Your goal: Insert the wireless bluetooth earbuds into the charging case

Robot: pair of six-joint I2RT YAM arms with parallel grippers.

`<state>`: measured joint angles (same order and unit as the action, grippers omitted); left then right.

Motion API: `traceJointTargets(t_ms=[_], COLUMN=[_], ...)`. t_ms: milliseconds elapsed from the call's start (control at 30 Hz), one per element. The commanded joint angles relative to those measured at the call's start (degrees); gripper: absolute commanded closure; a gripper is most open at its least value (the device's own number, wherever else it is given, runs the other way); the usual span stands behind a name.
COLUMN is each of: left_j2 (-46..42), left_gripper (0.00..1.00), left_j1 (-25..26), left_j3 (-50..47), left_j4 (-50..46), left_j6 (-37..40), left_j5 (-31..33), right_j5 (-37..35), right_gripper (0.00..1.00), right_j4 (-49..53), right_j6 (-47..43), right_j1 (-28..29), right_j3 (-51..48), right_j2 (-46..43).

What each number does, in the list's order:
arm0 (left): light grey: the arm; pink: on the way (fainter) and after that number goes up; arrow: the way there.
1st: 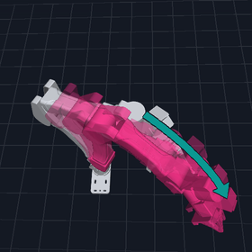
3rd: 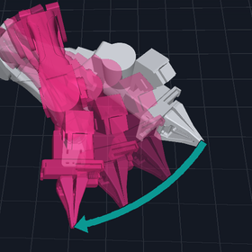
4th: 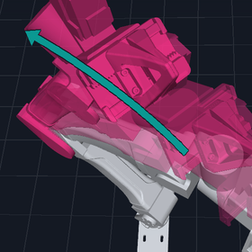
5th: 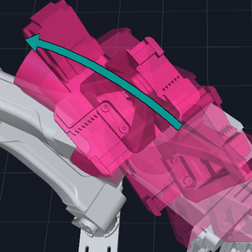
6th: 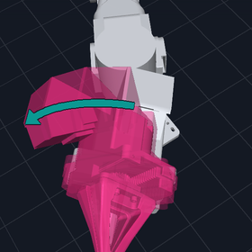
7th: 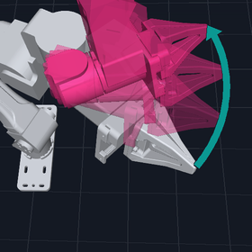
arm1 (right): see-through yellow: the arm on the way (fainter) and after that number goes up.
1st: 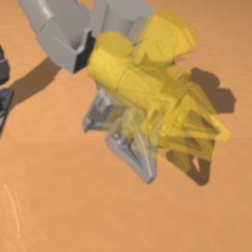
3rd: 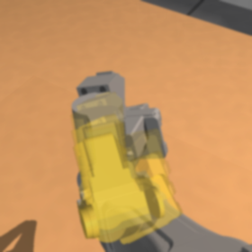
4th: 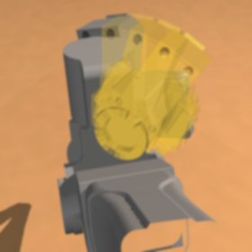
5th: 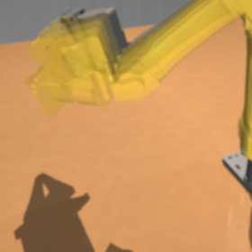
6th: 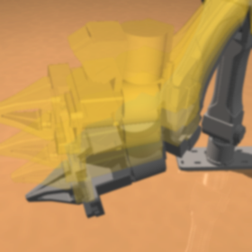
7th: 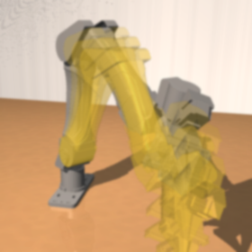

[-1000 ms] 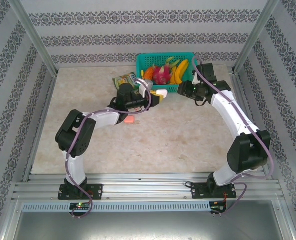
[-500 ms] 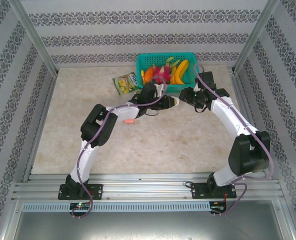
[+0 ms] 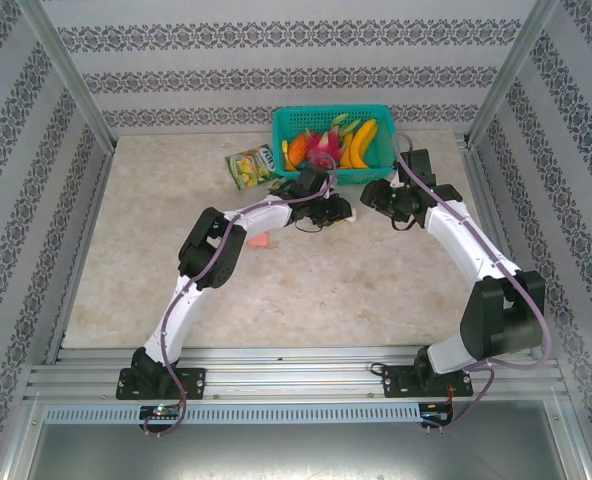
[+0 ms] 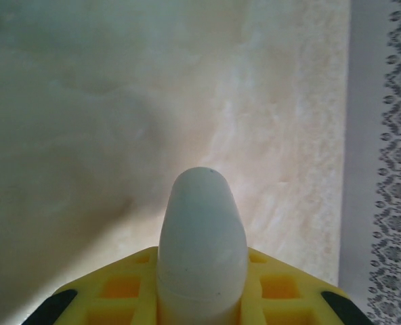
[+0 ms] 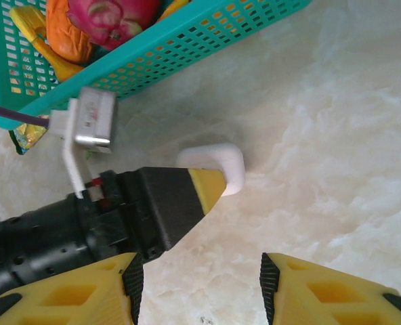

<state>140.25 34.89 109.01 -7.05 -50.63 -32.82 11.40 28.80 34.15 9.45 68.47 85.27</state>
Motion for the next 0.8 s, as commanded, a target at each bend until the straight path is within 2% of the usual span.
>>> traceJointTargets(t_ms=[0, 100, 200, 233, 333, 367, 400, 767], left_j2=[1.4, 2.2, 2.2, 2.0, 0.6, -0.2, -0.9, -15.4], left_gripper=[0.94, 0.88, 0.75, 0.68, 0.38, 0.22, 0.01, 0.00], left_j1=[0.8, 0.9, 0.9, 0.9, 0.8, 0.8, 0.7, -1.4], left_j3=[3.0, 4.2, 4.9, 5.1, 4.8, 4.6, 4.3, -5.1], left_j4=[-6.2, -8.2, -10.0, -11.0, -13.3, -14.1, -14.5, -15.6], left_j6=[-0.8, 0.0, 1.2, 1.8, 4.3, 5.1, 5.7, 12.9], left_j5=[0.7, 1.1, 1.8, 2.3, 4.3, 5.1, 5.6, 13.6], right_j5=[-0.1, 0.0, 0.1, 0.0, -0.1, -0.2, -0.2, 1.2], right_gripper=[0.48, 0.48, 0.47, 0.47, 0.45, 0.45, 0.45, 0.42], right_j4=[-0.8, -0.7, -0.4, -0.4, -0.1, -0.1, 0.1, 0.6], right_j6=[0.2, 0.1, 0.0, 0.0, -0.2, -0.2, -0.3, -0.7], right_j1=[-0.6, -0.5, -0.6, -0.6, -0.6, -0.6, -0.6, -0.5], right_j3=[-1.0, -1.1, -1.2, -1.2, -1.4, -1.4, -1.5, -2.3], right_j2=[-1.9, -2.3, -2.9, -3.0, -3.5, -3.7, -3.8, -5.8])
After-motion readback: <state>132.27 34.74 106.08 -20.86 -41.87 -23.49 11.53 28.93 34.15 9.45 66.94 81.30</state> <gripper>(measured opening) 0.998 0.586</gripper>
